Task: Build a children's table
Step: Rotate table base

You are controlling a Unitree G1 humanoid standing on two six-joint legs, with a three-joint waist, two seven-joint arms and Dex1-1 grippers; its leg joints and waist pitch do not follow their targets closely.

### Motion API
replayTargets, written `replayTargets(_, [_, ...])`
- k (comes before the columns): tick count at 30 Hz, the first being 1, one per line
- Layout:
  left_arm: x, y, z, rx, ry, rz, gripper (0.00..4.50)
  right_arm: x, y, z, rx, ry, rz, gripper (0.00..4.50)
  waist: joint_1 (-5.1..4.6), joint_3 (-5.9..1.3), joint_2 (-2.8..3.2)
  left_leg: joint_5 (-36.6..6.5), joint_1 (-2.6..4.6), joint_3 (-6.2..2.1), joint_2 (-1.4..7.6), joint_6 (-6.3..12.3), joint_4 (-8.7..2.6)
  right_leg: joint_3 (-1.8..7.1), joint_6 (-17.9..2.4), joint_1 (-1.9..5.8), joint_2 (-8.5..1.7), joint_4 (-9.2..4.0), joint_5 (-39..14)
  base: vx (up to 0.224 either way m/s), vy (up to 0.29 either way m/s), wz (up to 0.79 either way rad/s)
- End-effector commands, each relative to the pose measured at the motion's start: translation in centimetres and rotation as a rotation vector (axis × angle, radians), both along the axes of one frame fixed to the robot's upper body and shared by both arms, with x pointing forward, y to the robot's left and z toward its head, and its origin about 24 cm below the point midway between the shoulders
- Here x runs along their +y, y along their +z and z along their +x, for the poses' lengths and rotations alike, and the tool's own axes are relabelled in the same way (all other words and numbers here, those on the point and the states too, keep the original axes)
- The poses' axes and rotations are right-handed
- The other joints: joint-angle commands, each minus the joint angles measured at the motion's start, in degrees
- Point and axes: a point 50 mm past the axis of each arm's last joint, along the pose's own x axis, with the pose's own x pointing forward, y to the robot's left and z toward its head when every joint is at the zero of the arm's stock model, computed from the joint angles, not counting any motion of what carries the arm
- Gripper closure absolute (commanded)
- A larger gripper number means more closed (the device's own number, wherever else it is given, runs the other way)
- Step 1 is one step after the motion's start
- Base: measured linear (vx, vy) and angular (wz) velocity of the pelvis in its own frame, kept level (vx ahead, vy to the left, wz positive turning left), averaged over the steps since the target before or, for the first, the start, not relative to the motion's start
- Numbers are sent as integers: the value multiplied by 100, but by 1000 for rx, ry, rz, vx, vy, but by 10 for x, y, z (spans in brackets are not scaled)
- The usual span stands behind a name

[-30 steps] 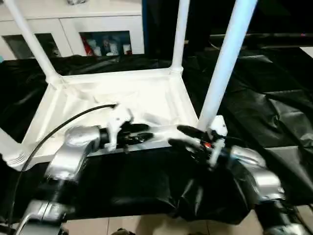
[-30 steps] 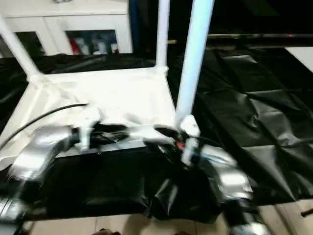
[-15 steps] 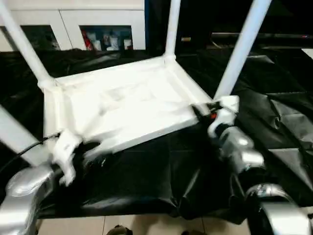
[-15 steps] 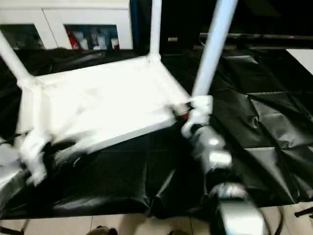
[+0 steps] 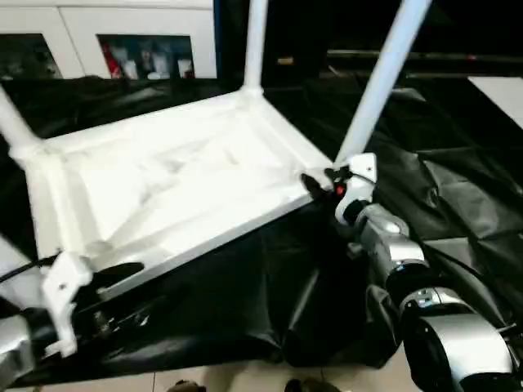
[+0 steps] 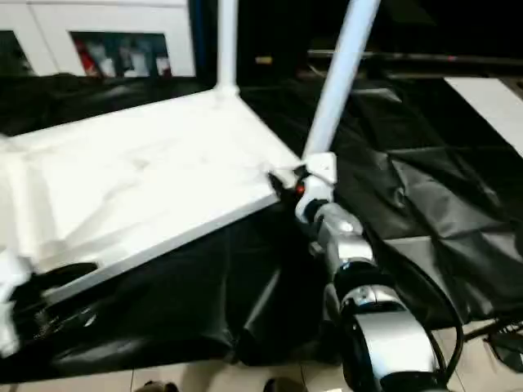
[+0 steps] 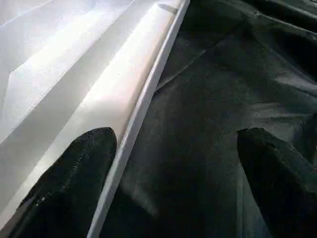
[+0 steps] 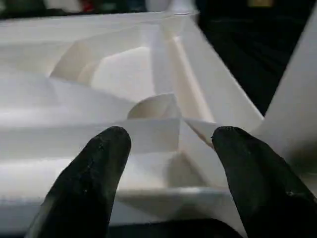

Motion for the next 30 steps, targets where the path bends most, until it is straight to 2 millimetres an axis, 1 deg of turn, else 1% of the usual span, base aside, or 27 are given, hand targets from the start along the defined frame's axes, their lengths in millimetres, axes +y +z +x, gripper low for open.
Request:
replayTargets(1, [21,-4,-11,76,42,110,5,-36,-2,-4,-23,-90,-48,131,52,-256,193,-1720,139,-53,136,27,-490,206,-1384,176,-225,-337,-807,0,0,0])
replayTargets(2, [21,-4,-11,76,42,110,5,-36,-2,-4,-23,-90,-48,131,57,-252,191,-1700,158,-46,145,30,-497,203,-1402,170,-211,-338,-741,0,0,0])
replayTargets(3, [15,-4,3,2,86,122,5,-35,-7,-8,-18,-93,-46,131,60,-257,233,-1699,168,-52,149,9,-497,203,-1423,171,-209,-321,-699,0,0,0])
replayTargets(4, [14,-4,9,-24,106,127,5,-35,-8,-8,-15,-98,-43,131,71,-244,224,-1815,195,-42,156,-45,-502,205,-1438,157,-203,-333,-746,0,0,0])
replayTargets(5, [12,-5,14,-46,125,133,5,-35,-9,-9,-14,-103,-42,131,88,-253,252,-1820,203,-45,152,-67,-493,211,-1440,159,-216,-327,-750,0,0,0])
replayTargets(6, [12,-5,14,-46,125,133,5,-35,-9,-9,-14,-103,-42,131,87,-252,241,-1819,188,-44,147,-74,-497,213,-1433,172,-220,-331,-769,0,0,0])
replayTargets(7, [7,-6,20,-71,125,128,5,-35,-10,-10,-17,-110,-46,131,117,-257,254,-1839,207,-41,146,-103,-493,212,-1409,161,-222,-344,-807,0,0,0])
replayTargets(8, [-6,-11,35,-103,130,98,5,-34,-12,-11,-24,-122,-49,131,135,-262,273,-1849,221,-37,143,-140,-488,214,-1422,159,-220,-340,-759,0,0,0])
replayTargets(9, [-6,-11,35,-103,130,98,5,-34,-12,-11,-24,-122,-49,131,156,-260,262,-1867,231,-33,139,-150,-486,212,-1410,151,-215,-347,-778,0,0,0])
replayTargets(11, [-22,-16,52,-139,132,63,5,-31,-13,-13,-27,-131,-46,131,210,-258,266,-1852,212,-38,130,-154,-477,220,-1388,168,-225,-336,-812,0,0,0])
replayTargets(12, [-25,-17,55,-148,134,60,5,-31,-13,-13,-29,-133,-47,131,243,-269,256,-1862,237,-35,131,-176,-466,223,-1344,161,-227,-345,-844,0,0,0])
replayTargets(13, [-29,-20,60,-155,138,56,5,-30,-13,-13,-31,-136,-46,131,246,-277,224,-1810,226,-32,125,-159,-459,227,-1349,173,-235,-339,-801,0,0,0])
replayTargets(14, [-32,-21,64,-161,141,56,5,-29,-13,-13,-32,-138,-46,131,248,-287,218,-1659,177,-44,112,-115,-452,230,-1350,208,-247,-314,-729,0,0,0])
replayTargets(15, [-40,-23,73,-182,140,36,5,-25,-14,-15,-38,-130,-49,131,238,-285,189,-1587,154,-44,109,-78,-449,232,-1339,219,-249,-317,-716,0,0,0])
replayTargets(16, [-43,-23,78,-199,147,33,5,-23,-15,-15,-37,-124,-52,131,250,-291,196,-1493,173,-34,107,-37,-430,237,-1337,202,-255,-321,-693,0,0,0])
replayTargets(17, [-46,-23,82,-210,152,32,5,-21,-16,-16,-37,-121,-54,131,252,-294,202,-1441,164,-40,104,-25,-427,238,-1345,212,-260,-316,-666,0,0,0])
replayTargets(18, [-47,-23,83,-216,155,33,5,-21,-16,-16,-37,-119,-55,131,234,-299,155,-1314,121,-45,103,39,-421,231,-1349,239,-259,-302,-571,0,0,0])
replayTargets(20, [-55,-24,91,-233,145,17,5,-17,-18,-17,-30,-120,-68,131,228,-295,154,-1222,129,-39,93,105,-406,228,-1369,224,-254,-299,-563,0,0,0])
replayTargets(21, [-67,-24,99,-245,118,-9,5,-13,-20,-18,-27,-116,-76,131,228,-294,161,-1243,132,-41,96,115,-410,227,-1369,221,-256,-307,-618,0,0,0])
replayTargets(23, [-75,-24,103,-248,90,-38,5,-10,-21,-18,-29,-112,-76,131,225,-277,148,-1319,134,-43,103,99,-421,231,-1360,209,-267,-321,-783,0,0,0])
replayTargets(24, [-82,-22,104,-252,58,-73,5,-8,-20,-19,-30,-109,-74,131,214,-263,147,-1488,131,-53,110,39,-437,232,-1311,205,-276,-339,-1005,0,0,0])
replayTargets(25, [-93,-17,101,-234,-8,-154,5,-5,-20,-19,-33,-100,-66,131,212,-261,142,-1501,127,-54,109,30,-439,233,-1288,207,-277,-345,-1041,0,0,0])
replayTargets(26, [-94,-16,100,-232,-14,-161,5,-5,-20,-19,-33,-99,-65,131,208,-269,137,-1480,123,-58,114,15,-438,236,-1286,212,-288,-331,-1039,0,0,0])
replayTargets(27, [-104,-12,94,-194,-87,-243,5,-4,-19,-19,-36,-93,-60,131,204,-273,142,-1466,124,-54,114,12,-437,235,-1296,208,-282,-328,-1002,0,0,0])
replayTargets(28, [-114,-8,78,-92,-213,-346,5,-2,-17,-19,-46,-79,-54,131,186,-272,136,-1346,118,-45,116,-9,-427,235,-1384,214,-276,-280,-770,0,0,0])
replayTargets(29, [-114,-8,78,-92,-213,-346,5,-2,-17,-19,-46,-79,-54,131,186,-272,136,-1346,118,-45,116,-9,-427,235,-1384,214,-276,-280,-770,0,0,0])
replayTargets(30, [-113,-11,66,-17,-281,-330,5,-2,-16,-19,-51,-71,-52,131,152,-255,124,-1276,112,-29,108,87,-425,228,-1450,198,-235,-278,-583,0,0,0])
